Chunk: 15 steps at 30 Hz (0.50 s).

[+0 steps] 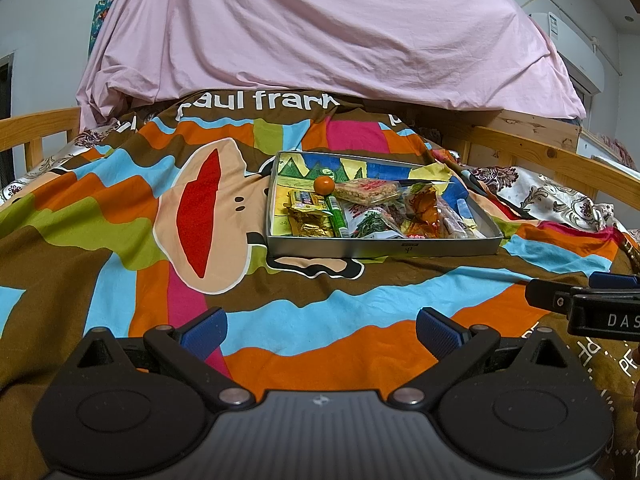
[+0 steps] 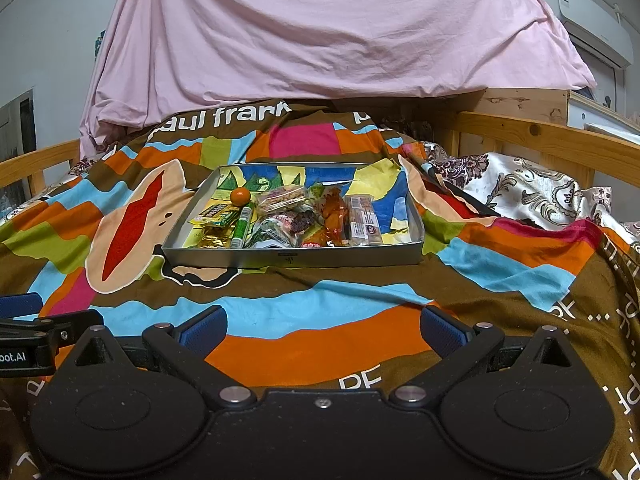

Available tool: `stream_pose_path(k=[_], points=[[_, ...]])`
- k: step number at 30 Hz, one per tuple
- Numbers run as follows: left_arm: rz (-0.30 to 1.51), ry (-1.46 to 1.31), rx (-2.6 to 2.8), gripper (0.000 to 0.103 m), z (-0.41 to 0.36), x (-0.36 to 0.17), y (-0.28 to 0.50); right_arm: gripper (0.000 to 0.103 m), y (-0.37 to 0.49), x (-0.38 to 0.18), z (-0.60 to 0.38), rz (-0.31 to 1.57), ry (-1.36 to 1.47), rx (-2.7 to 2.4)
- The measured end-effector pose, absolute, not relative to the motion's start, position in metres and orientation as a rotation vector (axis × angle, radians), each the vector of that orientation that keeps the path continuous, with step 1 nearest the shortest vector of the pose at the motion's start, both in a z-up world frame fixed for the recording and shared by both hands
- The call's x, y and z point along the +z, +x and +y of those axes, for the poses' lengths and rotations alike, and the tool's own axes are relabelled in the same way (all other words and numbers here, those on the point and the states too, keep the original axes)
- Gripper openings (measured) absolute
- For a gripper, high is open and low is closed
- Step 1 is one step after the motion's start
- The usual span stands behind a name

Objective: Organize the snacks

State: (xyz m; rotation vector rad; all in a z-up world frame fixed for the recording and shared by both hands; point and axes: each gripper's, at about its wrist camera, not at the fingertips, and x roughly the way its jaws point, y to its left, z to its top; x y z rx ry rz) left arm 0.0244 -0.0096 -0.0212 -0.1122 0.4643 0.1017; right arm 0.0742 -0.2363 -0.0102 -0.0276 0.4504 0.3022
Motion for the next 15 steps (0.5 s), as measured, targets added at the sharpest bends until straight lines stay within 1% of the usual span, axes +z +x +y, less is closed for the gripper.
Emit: stream_pose_path(k=[7, 15], points=[[0.499, -0.129, 0.123, 0.103, -0.0077, -0.0191, 0.0266, 0.102, 0.0742, -0.0102, -0.2361, 0.45, -0.028, 0.302], [0.49, -0.11, 0.102, 0.103, -0.0114, -0.0142, 0.0246, 0.102, 0.0744, -0.01, -0.2362, 0.45, -0.028, 0.302]])
